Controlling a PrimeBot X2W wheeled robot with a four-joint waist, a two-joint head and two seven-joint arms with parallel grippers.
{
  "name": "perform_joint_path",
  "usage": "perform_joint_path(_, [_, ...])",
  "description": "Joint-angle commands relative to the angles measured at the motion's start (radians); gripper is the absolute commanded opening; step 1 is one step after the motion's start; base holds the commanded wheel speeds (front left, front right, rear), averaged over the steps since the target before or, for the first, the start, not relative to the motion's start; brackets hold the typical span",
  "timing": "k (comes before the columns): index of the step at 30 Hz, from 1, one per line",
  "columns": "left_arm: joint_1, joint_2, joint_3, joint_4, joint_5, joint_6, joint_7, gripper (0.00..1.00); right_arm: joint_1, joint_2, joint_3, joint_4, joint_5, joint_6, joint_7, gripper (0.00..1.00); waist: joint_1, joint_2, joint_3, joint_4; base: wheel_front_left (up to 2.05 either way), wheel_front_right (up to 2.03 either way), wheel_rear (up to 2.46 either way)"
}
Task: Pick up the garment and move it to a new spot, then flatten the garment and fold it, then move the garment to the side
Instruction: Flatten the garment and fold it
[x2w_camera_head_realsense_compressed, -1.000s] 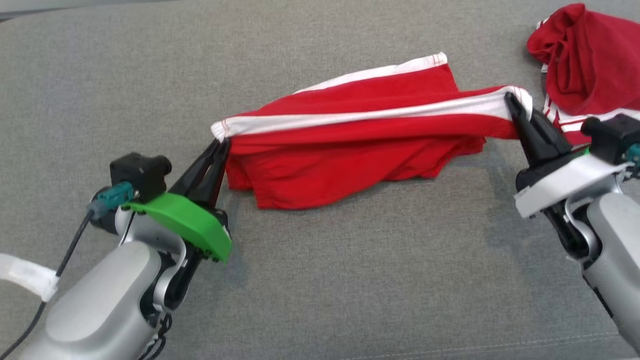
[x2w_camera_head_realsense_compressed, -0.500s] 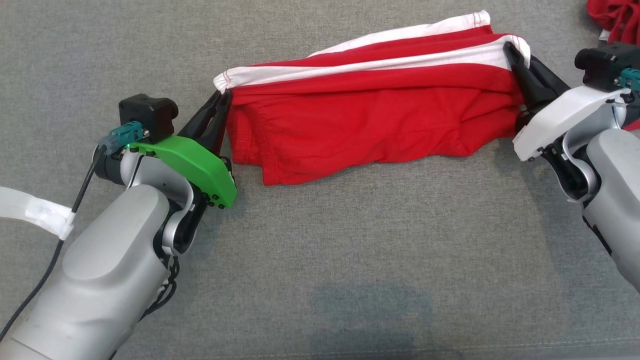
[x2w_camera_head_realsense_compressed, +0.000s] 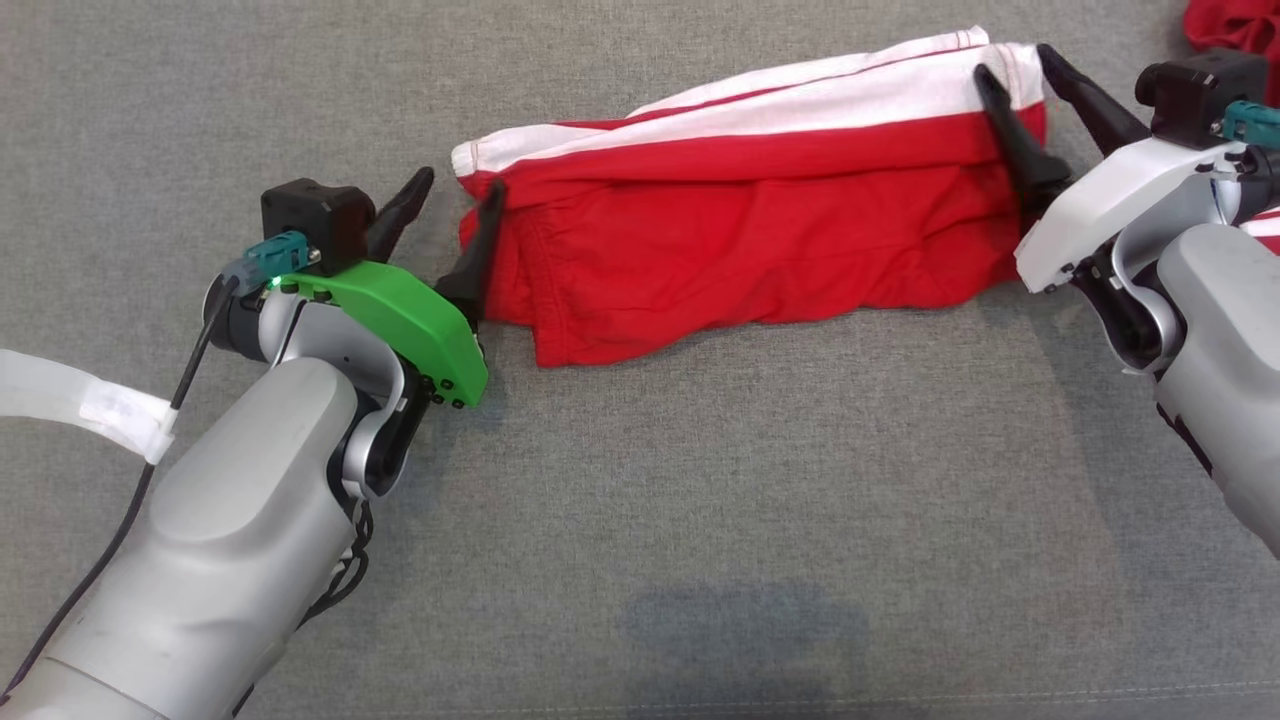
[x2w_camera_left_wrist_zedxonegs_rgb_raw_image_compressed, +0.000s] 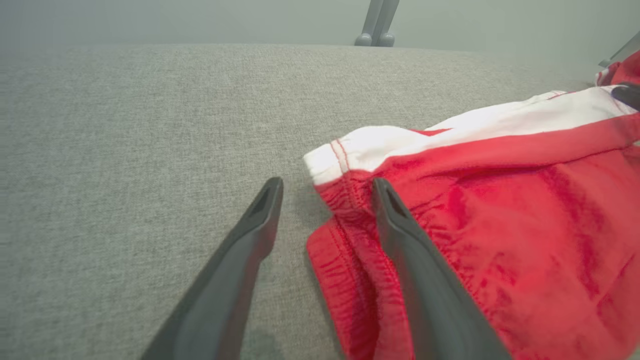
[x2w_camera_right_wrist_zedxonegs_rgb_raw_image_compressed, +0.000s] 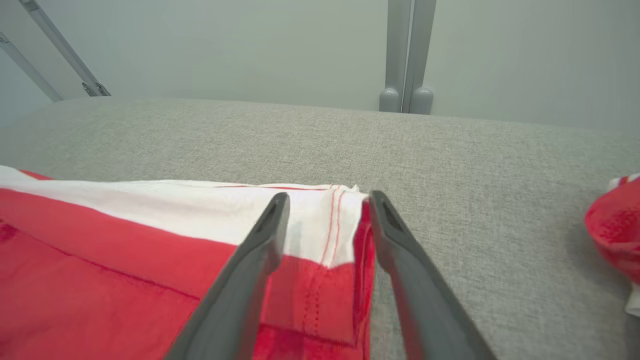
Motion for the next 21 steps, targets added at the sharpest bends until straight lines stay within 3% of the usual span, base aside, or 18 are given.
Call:
perform_joint_path(1, [-0.012, 0.001, -0.003, 0.005, 0.008, -0.008, -0.004, 1.00, -0.012, 0.001, 0.012, 0.011, 0.010, -0.002, -0.010, 1.00, 0.0000, 0.0000, -0.009, -0.001, 0.00, 0.00, 0.00])
perform_joint_path(13, [0.011, 0.013, -0.004, 0.008, -0.008, -0.012, -0.008, 1.00, 0.009, -0.002, 0.055, 0.030, 0.052, -0.002, -0.027, 1.00, 0.0000, 0.0000, -0.051, -0.008, 0.00, 0.00, 0.00])
perform_joint_path(21, [0.036, 0.032, -0.009, -0.014, 0.013, 0.009, -0.034, 1.00, 0.041, -0.009, 0.029, 0.014, 0.052, -0.002, -0.028, 1.00, 0.0000, 0.0000, -0.090, -0.008, 0.00, 0.00, 0.00])
